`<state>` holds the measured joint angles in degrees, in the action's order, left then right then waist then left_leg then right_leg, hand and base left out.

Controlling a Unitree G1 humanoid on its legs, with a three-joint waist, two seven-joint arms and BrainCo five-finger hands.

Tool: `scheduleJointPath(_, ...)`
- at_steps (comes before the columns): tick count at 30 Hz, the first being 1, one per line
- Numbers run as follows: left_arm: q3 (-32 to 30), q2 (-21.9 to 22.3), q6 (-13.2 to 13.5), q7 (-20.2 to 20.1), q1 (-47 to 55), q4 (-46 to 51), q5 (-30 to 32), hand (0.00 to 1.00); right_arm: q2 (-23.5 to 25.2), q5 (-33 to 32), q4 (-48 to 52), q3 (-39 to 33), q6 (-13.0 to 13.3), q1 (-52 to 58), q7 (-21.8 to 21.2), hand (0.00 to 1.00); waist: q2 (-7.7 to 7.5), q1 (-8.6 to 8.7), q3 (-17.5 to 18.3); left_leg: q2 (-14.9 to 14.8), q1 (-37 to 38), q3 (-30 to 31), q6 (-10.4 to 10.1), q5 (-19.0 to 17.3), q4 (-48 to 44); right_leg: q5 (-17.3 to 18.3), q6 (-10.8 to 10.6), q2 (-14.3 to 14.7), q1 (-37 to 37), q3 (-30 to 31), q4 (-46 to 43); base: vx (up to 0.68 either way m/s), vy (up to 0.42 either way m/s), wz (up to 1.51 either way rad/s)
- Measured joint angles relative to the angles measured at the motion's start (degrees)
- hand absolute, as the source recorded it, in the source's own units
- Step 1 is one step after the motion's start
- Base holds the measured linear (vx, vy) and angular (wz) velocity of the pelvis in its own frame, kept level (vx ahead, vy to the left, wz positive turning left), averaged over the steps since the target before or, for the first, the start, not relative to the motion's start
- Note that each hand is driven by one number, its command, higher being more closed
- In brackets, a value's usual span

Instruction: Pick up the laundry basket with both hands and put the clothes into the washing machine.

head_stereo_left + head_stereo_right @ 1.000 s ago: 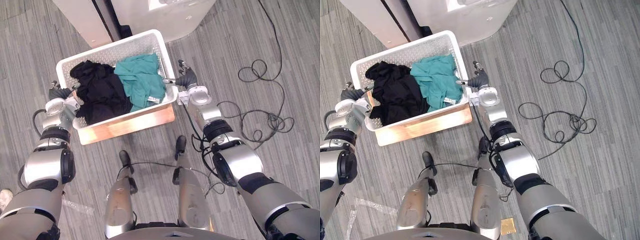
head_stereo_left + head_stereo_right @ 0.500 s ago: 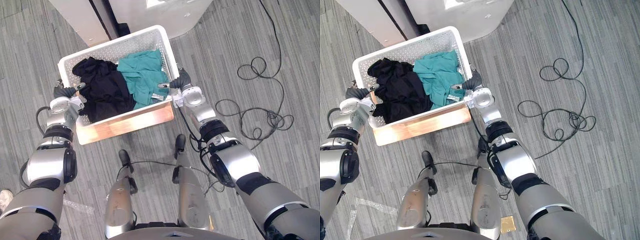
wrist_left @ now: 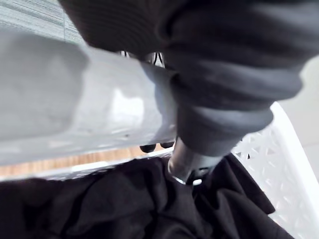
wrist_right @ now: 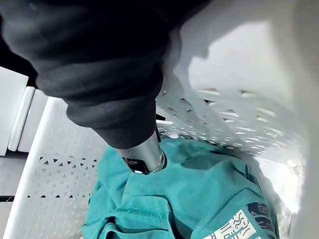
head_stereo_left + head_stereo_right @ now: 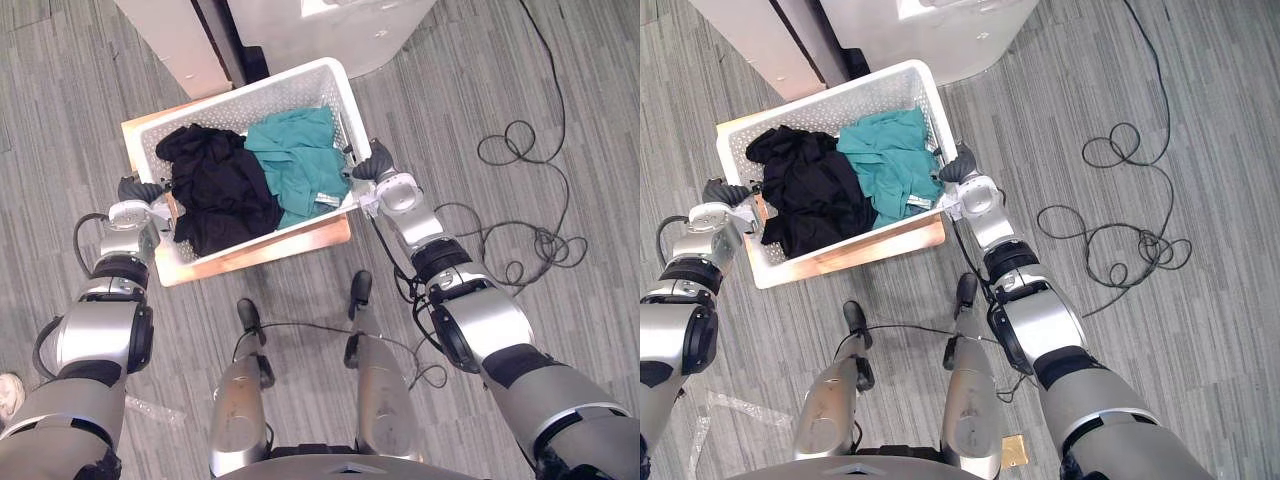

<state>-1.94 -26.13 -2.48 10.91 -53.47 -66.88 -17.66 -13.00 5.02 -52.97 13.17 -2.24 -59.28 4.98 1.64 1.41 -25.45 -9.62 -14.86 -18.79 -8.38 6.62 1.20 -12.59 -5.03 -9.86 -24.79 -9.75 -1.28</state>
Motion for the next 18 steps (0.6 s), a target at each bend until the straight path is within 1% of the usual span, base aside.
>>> scheduleJointPath(1, 0.5, 0.0, -0.1, 0.0, 0.4, 0.0, 0.0, 1.00, 0.0, 0.0, 0.0, 0.0, 0.0, 0.3, 0.0, 1.00, 0.00, 0.01, 0.0, 0.0, 0.1, 0.0, 0.0, 0.0, 0.0, 0.0, 0.0, -0.1, 0.1, 0.0, 0.0, -0.01, 0.013, 0.04)
scheduleJointPath(2, 1.7, 0.3, -0.2, -1.3, 1.0, 0.6, 0.0, 1.00, 0.0, 0.0, 0.0, 0.2, 0.0, 0.5, -0.3, 1.00, 0.00, 0.00, 0.0, 0.1, 0.1, 0.0, 0.1, 0.1, 0.0, 0.0, 0.0, -0.1, 0.2, 0.0, 0.0, 0.00, 0.000, 0.00)
scheduleJointPath(3, 2.3, 0.4, -0.2, -1.8, 1.3, 1.0, 0.0, 1.00, 0.0, 0.0, 0.0, 0.2, 0.0, 0.6, -0.5, 1.00, 0.00, -0.01, 0.0, 0.1, 0.1, 0.1, 0.1, 0.1, 0.0, 0.0, 0.0, -0.1, 0.2, -0.1, 0.0, -0.01, 0.013, 0.04)
scheduleJointPath(5, 2.3, 0.9, -0.2, -2.3, 1.6, 1.0, -0.2, 1.00, -0.7, 0.0, -0.1, 0.3, -0.2, 0.9, -0.8, 1.00, 0.01, -0.26, 0.0, 0.0, 0.3, 0.3, 0.1, 0.3, 0.0, 0.0, 0.0, -0.1, 0.5, -0.3, 0.0, -0.01, 0.010, 0.04)
scheduleJointPath(14, 2.6, 1.8, -0.3, -2.6, 2.0, 1.0, -0.2, 1.00, -1.0, -0.2, 0.2, -0.4, -0.2, 2.5, -0.8, 1.00, 0.02, -0.54, 0.0, 0.2, 1.7, 0.3, 0.0, 1.5, 2.0, 0.0, 0.0, 0.0, 1.1, -0.4, 0.0, 0.00, 0.000, 0.00)
scheduleJointPath(18, 2.7, 2.0, -0.3, -3.1, 2.5, 1.4, -0.3, 1.00, -1.0, -0.7, 0.2, -0.5, -0.2, 3.1, -0.8, 1.00, 0.03, -0.47, 0.0, 0.2, 2.2, 0.3, 0.0, 1.5, 1.9, 0.0, 0.0, 0.0, 1.6, -0.4, 0.0, 0.00, 0.000, 0.00)
